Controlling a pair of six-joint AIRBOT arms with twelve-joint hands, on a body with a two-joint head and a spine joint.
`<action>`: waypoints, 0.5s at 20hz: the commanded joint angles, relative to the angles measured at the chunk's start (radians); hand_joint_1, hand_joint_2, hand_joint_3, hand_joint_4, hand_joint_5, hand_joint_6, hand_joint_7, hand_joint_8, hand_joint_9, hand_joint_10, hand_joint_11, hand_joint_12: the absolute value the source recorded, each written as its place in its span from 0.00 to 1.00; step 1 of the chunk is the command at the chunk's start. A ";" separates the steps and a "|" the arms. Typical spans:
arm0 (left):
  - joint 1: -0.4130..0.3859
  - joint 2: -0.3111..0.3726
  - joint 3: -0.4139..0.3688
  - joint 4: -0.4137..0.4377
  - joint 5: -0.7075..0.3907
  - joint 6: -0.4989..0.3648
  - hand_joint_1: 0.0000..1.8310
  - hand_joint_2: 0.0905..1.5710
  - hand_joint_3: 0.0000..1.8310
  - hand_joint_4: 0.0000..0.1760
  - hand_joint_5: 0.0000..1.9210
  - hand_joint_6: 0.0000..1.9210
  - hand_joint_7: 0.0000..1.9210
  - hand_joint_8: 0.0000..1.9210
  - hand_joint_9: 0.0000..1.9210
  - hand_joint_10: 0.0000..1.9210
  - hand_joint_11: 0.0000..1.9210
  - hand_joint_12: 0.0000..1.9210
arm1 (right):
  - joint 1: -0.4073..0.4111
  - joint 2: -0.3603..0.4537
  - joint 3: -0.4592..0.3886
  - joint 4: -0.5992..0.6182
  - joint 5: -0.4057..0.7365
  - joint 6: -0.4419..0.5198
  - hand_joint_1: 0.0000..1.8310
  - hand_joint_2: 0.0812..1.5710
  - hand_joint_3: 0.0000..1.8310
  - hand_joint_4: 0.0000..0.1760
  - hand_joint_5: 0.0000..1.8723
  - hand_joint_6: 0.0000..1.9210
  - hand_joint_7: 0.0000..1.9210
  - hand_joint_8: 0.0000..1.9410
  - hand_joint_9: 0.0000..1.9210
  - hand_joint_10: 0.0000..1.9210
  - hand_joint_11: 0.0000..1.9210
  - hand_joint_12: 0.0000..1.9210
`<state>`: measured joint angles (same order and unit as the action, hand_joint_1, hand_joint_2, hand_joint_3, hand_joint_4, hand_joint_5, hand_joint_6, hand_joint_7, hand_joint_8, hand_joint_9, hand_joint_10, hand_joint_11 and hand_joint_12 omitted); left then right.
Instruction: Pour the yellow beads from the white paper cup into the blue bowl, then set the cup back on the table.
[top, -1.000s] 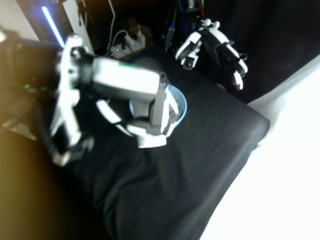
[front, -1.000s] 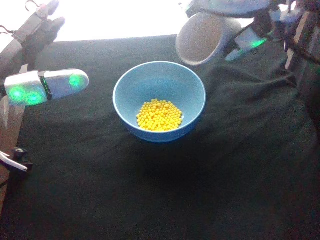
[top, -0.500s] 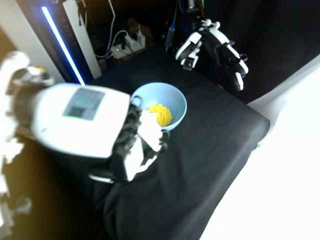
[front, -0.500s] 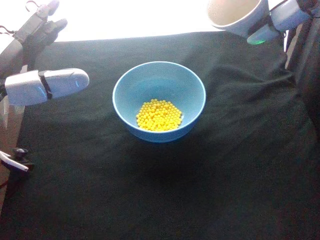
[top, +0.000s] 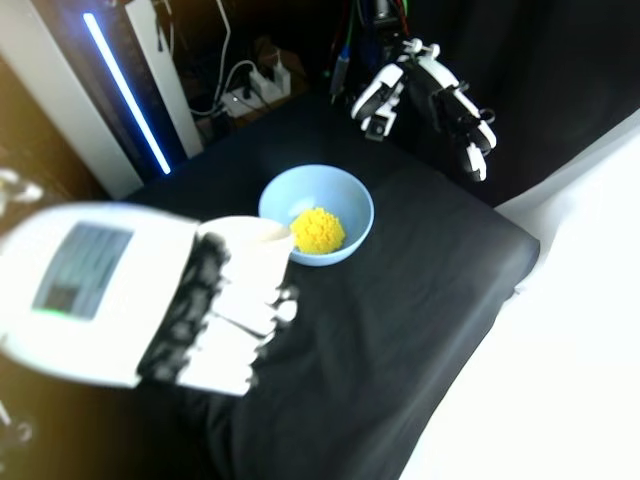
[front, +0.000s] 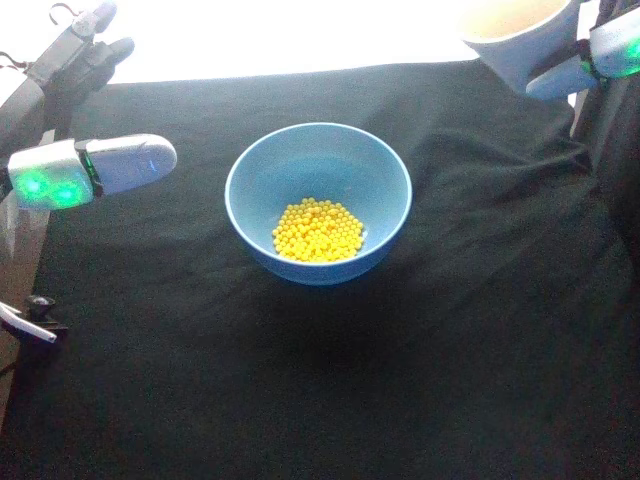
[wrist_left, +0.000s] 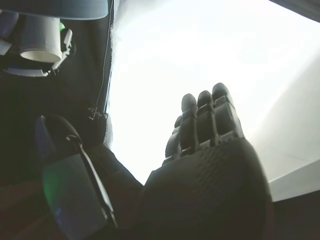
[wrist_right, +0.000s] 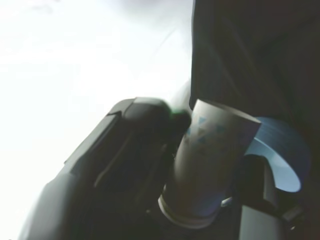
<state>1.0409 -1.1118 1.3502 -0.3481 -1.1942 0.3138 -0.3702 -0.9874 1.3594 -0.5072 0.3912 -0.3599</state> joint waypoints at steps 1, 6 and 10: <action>-0.002 -0.005 0.004 -0.011 -0.123 -0.014 0.39 0.42 0.00 0.19 0.00 0.00 0.14 0.00 0.10 0.00 0.09 0.01 | -0.004 0.003 0.004 0.054 0.123 -0.014 0.76 0.66 0.00 0.00 0.54 0.46 0.62 0.27 0.53 0.55 0.41 0.54; -0.001 -0.006 0.004 -0.012 -0.122 -0.016 0.38 0.41 0.00 0.09 0.00 0.00 0.14 0.00 0.10 0.00 0.08 0.00 | -0.158 0.003 0.035 0.304 0.238 -0.046 0.76 0.66 0.00 0.00 0.53 0.49 0.65 0.17 0.54 0.56 0.48 0.47; 0.002 -0.007 0.004 -0.014 -0.123 -0.018 0.41 0.41 0.00 0.30 0.00 0.00 0.14 0.00 0.10 0.00 0.08 0.00 | -0.263 -0.012 0.051 0.454 0.326 -0.046 0.76 0.67 0.00 0.00 0.51 0.55 0.56 0.34 0.54 0.52 0.51 0.39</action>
<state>1.0470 -1.1130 1.3502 -0.3527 -1.2011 0.3065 -0.6521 -0.9997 1.4055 -0.0696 0.5858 -0.4088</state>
